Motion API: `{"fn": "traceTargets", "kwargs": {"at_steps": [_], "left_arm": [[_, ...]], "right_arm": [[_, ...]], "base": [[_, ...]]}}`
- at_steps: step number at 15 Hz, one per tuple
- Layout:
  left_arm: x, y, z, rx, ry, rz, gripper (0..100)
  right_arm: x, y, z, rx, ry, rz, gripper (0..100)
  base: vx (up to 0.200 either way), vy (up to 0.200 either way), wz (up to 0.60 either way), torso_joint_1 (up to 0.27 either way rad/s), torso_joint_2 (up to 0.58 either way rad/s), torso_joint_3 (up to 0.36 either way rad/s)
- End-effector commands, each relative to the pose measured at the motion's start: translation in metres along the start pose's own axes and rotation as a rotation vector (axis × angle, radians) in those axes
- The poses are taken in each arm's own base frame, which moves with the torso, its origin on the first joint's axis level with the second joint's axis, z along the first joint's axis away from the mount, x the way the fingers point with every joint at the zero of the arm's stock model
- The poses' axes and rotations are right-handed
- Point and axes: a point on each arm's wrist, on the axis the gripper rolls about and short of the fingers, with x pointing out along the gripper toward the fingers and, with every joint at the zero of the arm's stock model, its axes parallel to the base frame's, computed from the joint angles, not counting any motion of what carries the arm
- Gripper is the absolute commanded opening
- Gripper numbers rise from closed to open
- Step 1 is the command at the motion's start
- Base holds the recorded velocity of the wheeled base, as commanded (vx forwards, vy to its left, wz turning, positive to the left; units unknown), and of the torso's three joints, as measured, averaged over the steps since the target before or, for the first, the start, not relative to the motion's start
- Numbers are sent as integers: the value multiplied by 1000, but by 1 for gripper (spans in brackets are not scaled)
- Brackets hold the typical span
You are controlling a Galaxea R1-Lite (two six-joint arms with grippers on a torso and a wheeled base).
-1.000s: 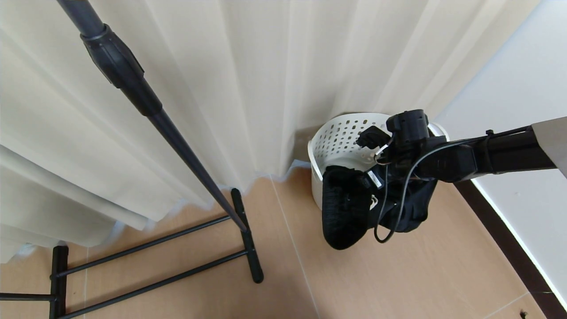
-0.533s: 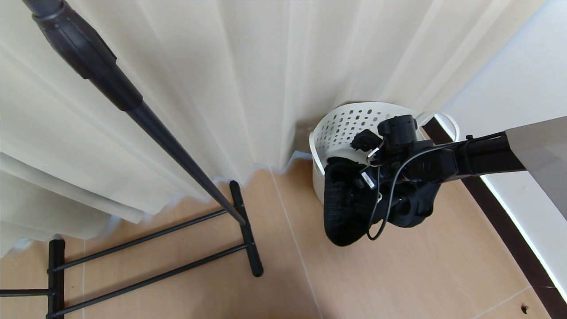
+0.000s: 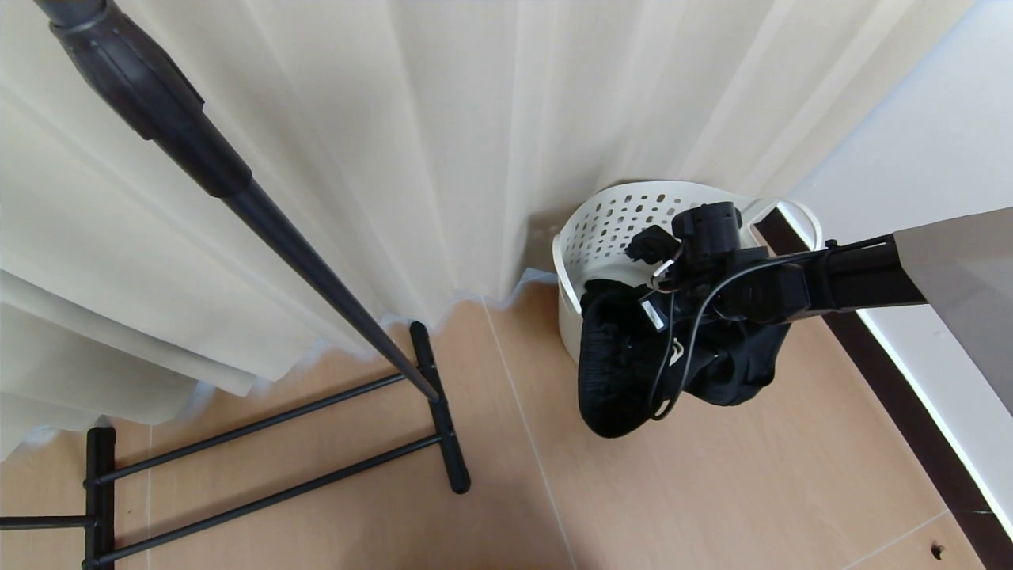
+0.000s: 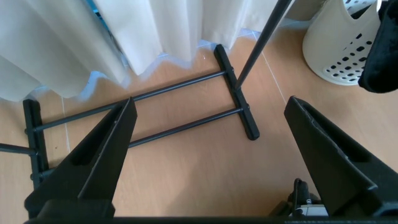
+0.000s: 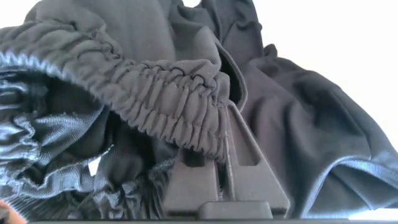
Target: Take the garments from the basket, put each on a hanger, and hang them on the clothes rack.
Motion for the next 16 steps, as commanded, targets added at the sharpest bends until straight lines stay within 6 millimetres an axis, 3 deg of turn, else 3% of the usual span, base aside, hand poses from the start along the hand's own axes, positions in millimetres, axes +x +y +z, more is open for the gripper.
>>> {"fn": "traceTargets", "kwargs": {"at_steps": [1, 3, 5, 8, 12, 14, 16], "left_arm": [[0, 0, 0, -1, 1, 1, 100], [0, 0, 0, 1, 1, -1, 100], [0, 0, 0, 1, 1, -1, 100], [0, 0, 0, 1, 1, -2, 100], [0, 0, 0, 1, 3, -2, 100], [0, 0, 0, 1, 1, -2, 100], [0, 0, 0, 1, 3, -2, 100]], "right_arm": [[-18, -5, 4, 22, -18, -3, 0], [-40, -11, 4, 40, -32, -4, 0], [-74, -17, 5, 66, -63, -5, 0], [-158, -13, -1, 118, -204, 21, 0], [-241, 1, -14, 177, -341, 119, 0], [-263, 3, -23, 212, -376, 137, 0], [-266, 3, -26, 226, -383, 140, 0]], "base": [[0, 0, 0, 0, 0, 0], [0, 0, 0, 0, 0, 0], [0, 0, 0, 0, 0, 0], [0, 0, 0, 0, 0, 0], [0, 0, 0, 0, 0, 0], [0, 0, 0, 0, 0, 0], [0, 0, 0, 0, 0, 0]]}}
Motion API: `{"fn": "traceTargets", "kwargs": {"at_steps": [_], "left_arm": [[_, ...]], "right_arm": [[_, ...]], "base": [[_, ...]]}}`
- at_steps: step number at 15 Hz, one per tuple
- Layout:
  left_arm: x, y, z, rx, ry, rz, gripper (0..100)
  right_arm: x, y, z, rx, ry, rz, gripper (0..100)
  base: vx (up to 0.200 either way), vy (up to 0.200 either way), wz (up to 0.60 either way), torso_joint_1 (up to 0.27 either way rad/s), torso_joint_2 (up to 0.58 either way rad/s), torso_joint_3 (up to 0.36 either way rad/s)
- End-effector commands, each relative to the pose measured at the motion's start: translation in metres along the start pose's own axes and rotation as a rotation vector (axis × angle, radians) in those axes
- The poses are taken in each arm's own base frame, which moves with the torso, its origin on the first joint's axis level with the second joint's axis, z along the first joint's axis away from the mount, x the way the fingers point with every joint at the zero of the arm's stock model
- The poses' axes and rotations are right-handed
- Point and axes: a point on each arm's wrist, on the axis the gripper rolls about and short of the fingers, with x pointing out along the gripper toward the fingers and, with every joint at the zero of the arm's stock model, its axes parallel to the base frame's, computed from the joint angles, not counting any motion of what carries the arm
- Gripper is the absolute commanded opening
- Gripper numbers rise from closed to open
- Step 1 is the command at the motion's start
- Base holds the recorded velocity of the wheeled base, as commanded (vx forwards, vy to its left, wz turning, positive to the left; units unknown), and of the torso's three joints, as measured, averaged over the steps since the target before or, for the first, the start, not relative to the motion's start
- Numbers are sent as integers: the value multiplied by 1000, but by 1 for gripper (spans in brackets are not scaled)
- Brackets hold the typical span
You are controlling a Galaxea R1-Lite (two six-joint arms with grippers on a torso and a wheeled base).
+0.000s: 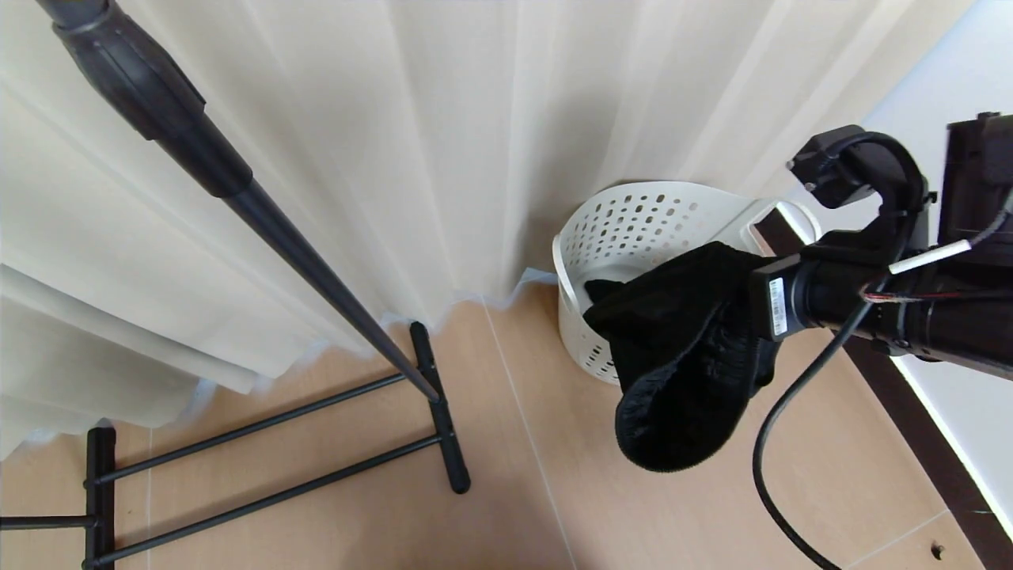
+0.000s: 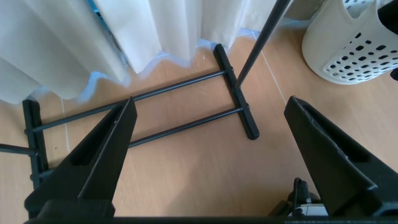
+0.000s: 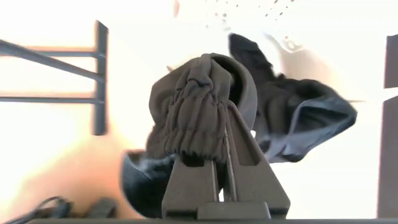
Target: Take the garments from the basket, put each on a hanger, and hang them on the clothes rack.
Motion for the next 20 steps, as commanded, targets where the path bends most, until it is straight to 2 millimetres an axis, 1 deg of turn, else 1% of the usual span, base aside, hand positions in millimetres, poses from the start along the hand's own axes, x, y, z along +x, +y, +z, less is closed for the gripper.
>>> {"fn": "traceTargets", "kwargs": {"at_steps": [1, 2, 4, 10, 18, 20], "left_arm": [[0, 0, 0, -1, 2, 0, 100], [0, 0, 0, -1, 1, -1, 100], [0, 0, 0, -1, 1, -1, 100], [0, 0, 0, -1, 1, -1, 100], [0, 0, 0, -2, 1, -1, 100], [0, 0, 0, -2, 1, -1, 100]], "right_arm": [[-26, -2, -16, 72, -100, 19, 0], [-22, -1, -21, 72, -119, 13, 0], [-18, 1, -22, 64, -119, 13, 0], [-9, 3, -25, 62, -101, 12, 0], [-14, 2, -24, 65, -117, 8, 0], [-14, 2, -27, 62, -107, 7, 0]], "base": [[0, 0, 0, 0, 0, 0], [0, 0, 0, 0, 0, 0], [0, 0, 0, 1, 1, 47], [0, 0, 0, 0, 2, 181], [0, 0, 0, 0, 0, 201], [0, 0, 0, 0, 2, 205]]}}
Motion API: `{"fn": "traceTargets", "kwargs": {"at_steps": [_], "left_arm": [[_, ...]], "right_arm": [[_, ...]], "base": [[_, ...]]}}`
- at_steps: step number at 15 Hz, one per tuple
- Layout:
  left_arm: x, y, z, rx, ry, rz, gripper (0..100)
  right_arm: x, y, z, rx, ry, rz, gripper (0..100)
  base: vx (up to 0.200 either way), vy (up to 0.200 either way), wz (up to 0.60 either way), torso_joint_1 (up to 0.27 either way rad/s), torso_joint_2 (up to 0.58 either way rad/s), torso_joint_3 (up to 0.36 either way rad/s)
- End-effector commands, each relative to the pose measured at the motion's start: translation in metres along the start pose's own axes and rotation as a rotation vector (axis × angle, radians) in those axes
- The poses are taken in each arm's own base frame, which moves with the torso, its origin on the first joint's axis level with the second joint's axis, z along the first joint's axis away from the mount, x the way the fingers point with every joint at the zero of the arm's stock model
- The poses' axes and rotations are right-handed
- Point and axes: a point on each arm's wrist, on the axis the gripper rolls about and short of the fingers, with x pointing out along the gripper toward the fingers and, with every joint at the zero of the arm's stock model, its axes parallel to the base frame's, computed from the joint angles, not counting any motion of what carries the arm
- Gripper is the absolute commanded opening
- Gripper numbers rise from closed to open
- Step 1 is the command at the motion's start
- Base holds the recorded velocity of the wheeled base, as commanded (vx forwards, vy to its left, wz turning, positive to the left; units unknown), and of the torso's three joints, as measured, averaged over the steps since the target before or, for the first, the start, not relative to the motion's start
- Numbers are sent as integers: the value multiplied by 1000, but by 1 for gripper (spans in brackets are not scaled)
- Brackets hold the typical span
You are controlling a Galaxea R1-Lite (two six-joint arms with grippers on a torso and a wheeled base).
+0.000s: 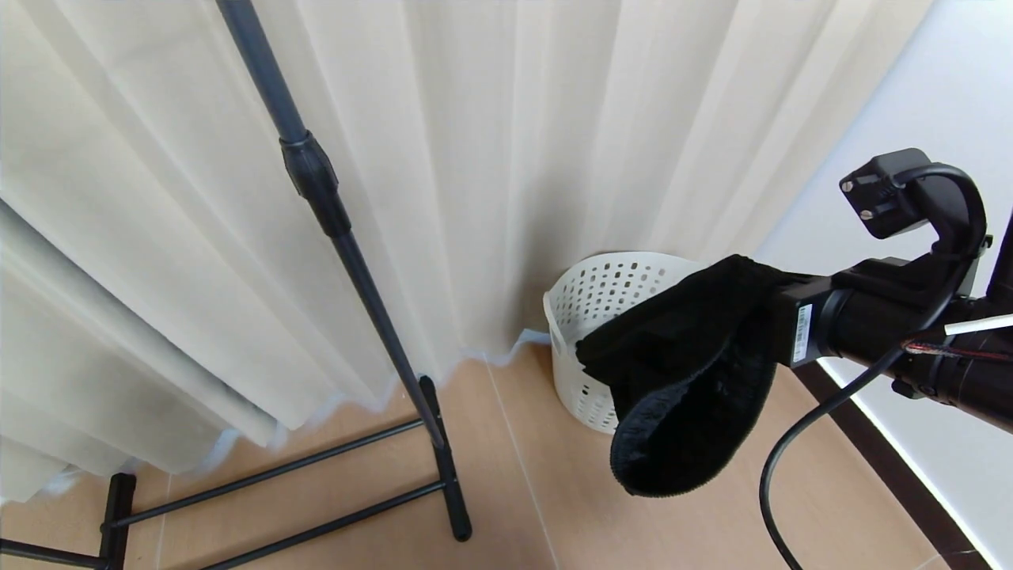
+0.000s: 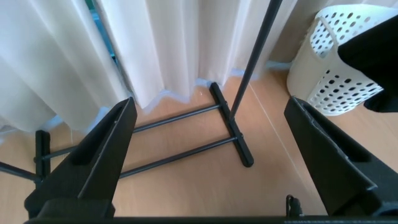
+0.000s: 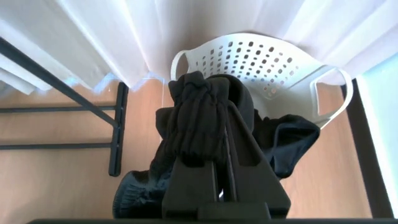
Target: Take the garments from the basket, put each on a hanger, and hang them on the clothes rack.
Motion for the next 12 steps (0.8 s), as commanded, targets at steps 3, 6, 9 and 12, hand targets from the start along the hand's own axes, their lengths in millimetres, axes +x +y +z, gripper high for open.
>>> {"fn": "traceTargets", "kwargs": {"at_steps": [3, 6, 9, 12], "left_arm": [[0, 0, 0, -1, 1, 0, 100], [0, 0, 0, 1, 1, 0, 100], [0, 0, 0, 1, 1, 0, 100], [0, 0, 0, -1, 1, 0, 100]], "right_arm": [[0, 0, -5, -10, 16, 0, 0], [-1, 0, -4, -9, 15, 0, 0], [-2, -1, -5, -9, 13, 0, 0], [-3, -1, -5, -10, 13, 0, 0]], "base": [[0, 0, 0, 4, -6, 189], [0, 0, 0, 43, -294, -51], [0, 0, 0, 94, -445, -141], [0, 0, 0, 126, -474, -139]]}}
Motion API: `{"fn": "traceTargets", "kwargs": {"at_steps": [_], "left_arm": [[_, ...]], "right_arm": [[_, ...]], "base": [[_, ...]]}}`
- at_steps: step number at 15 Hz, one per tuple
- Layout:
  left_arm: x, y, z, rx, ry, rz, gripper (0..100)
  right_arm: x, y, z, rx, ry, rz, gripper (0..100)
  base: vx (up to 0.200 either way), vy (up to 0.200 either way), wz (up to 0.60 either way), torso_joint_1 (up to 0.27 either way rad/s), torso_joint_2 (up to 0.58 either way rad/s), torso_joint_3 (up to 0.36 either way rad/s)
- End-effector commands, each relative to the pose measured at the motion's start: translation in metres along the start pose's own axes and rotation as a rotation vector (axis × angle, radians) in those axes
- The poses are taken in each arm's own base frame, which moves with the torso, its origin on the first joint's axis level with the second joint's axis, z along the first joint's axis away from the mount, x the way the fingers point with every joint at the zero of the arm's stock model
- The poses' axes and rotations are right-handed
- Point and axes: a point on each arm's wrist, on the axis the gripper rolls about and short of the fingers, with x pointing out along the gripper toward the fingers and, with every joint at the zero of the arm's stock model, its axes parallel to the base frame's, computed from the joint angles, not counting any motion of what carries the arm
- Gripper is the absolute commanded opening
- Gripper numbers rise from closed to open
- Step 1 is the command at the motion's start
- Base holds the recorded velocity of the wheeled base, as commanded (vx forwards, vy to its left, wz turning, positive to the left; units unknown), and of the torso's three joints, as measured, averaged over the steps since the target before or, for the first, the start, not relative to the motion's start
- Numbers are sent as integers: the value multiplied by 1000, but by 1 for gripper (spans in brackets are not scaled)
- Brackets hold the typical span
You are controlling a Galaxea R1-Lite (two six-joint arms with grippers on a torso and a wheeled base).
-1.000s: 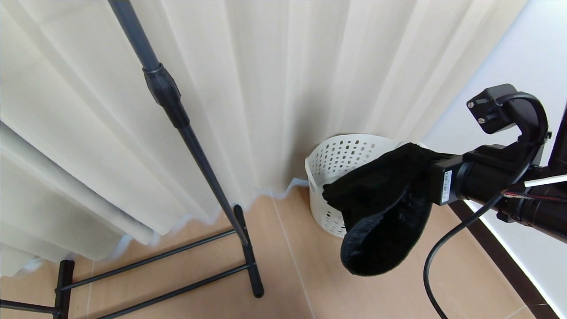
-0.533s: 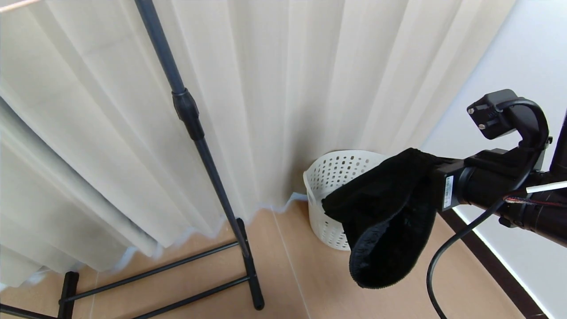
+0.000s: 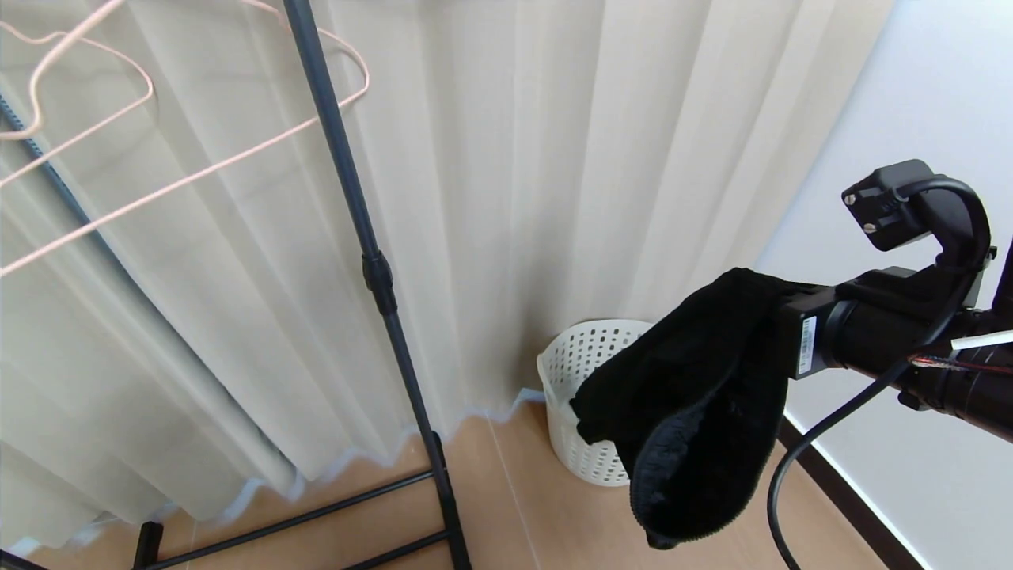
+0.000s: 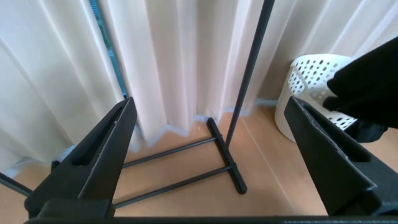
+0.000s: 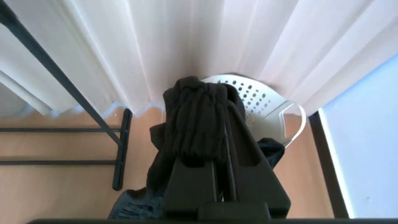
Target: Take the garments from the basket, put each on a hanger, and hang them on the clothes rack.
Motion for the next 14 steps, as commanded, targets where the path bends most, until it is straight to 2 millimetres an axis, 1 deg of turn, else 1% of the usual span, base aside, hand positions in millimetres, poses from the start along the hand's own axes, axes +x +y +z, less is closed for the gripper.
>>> {"fn": "traceTargets", "kwargs": {"at_steps": [1, 7, 14], "left_arm": [[0, 0, 0, 1, 1, 0, 100], [0, 0, 0, -1, 1, 0, 100], [0, 0, 0, 1, 1, 0, 100]], "right_arm": [[0, 0, 0, -1, -1, 0, 0], [0, 0, 0, -6, 1, 0, 0], [-1, 0, -3, -8, 5, 2, 0]], "base": [[0, 0, 0, 139, -486, -139], [0, 0, 0, 169, -498, -128], [0, 0, 0, 216, -537, -129]]}}
